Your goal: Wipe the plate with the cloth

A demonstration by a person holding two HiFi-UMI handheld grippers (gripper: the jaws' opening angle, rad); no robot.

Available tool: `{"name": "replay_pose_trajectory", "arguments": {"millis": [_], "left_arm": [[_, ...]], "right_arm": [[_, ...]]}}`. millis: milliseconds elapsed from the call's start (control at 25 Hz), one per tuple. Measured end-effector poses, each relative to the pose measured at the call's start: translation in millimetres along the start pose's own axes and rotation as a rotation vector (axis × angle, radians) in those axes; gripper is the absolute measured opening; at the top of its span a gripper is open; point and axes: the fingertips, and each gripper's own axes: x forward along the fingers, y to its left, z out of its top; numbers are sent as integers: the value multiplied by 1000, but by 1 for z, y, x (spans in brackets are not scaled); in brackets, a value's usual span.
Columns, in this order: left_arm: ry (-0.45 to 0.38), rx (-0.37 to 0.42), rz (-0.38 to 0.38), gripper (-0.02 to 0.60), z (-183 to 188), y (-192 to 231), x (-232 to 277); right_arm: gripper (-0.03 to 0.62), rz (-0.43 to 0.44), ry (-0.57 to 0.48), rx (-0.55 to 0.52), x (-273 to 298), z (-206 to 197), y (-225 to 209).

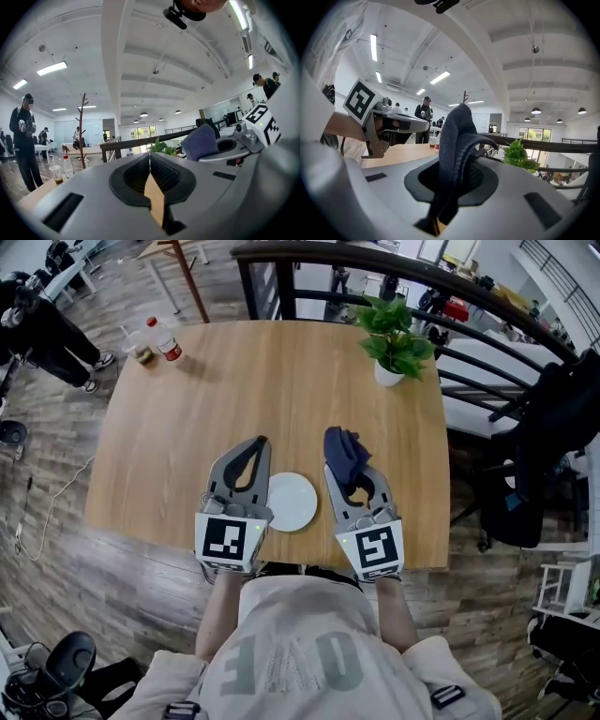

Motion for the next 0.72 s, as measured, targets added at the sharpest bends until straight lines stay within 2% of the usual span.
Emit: {"name": "replay_pose_trajectory", "arguments": {"millis": [120, 320, 440, 480, 560, 600, 720], "left_arm": [[27, 21, -5, 9, -5, 8, 1], [26, 8, -18, 9, -6, 24, 7], [46, -25, 9, 12, -13, 37, 10], [60, -59, 22, 29, -18, 42, 10], [117, -158, 33, 162, -37, 52, 12], [164, -213, 29, 206, -52, 55, 13], [359, -384, -27, 224, -115, 50, 11]], "right_arm": [[57, 1, 6, -12, 6, 6, 3], [57, -5, 19, -25, 14, 10, 7], [57, -1, 38, -17, 23, 5, 11], [57, 4, 44, -18, 26, 5, 14], [57, 19, 51, -23, 32, 5, 20], [57, 26, 52, -30, 36, 6, 23], [57, 45, 64, -58, 44, 4, 33]]}}
